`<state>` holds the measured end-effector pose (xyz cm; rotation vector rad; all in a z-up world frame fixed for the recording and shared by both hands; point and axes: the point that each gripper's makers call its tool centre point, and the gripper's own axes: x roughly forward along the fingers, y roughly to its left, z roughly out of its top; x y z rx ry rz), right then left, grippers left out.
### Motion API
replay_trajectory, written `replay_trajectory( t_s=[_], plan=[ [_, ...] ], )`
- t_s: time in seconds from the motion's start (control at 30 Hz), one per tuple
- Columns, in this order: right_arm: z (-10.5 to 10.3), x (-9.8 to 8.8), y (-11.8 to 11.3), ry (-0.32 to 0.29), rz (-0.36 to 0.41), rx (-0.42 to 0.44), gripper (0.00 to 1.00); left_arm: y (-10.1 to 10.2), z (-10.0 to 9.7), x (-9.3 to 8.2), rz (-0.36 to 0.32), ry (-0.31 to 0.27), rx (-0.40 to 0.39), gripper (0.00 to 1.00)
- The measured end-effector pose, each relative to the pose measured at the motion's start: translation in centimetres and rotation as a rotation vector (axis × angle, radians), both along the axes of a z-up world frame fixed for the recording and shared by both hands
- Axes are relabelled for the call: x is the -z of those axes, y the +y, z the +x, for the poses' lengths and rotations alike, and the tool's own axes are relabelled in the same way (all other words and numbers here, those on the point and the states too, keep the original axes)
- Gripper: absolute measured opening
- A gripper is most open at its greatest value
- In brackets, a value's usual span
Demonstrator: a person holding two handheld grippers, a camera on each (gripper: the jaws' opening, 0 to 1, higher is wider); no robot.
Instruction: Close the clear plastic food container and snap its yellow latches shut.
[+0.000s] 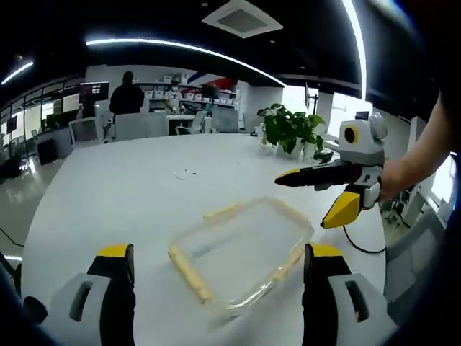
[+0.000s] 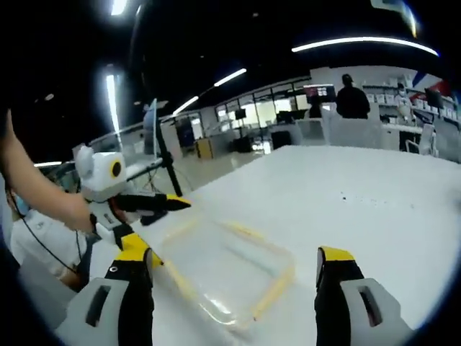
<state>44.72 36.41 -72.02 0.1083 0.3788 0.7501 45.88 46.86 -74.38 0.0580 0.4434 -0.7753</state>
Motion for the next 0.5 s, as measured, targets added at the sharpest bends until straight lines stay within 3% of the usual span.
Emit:
replay_trajectory(
  t_s=[0.17,0.43,0.5],
  plan=[
    [-0.8,-0.9,-0.6,-0.023,0.016,0.026,0.94,0.9,-0.8,-0.7,-0.027,0.009,-0.064,0.98],
    [-2.3,-1.6,-2.0,-0.048,-0.02,0.043,0.92,2.0,-2.2,-2.0,-0.069,0.028,-0.134,0.91],
    [-2.6,-2.1,-2.7,-0.054,-0.014,0.064,0.92,2.6,-2.5,-2.7,-0.107,0.02,-0.168,0.92]
  ],
)
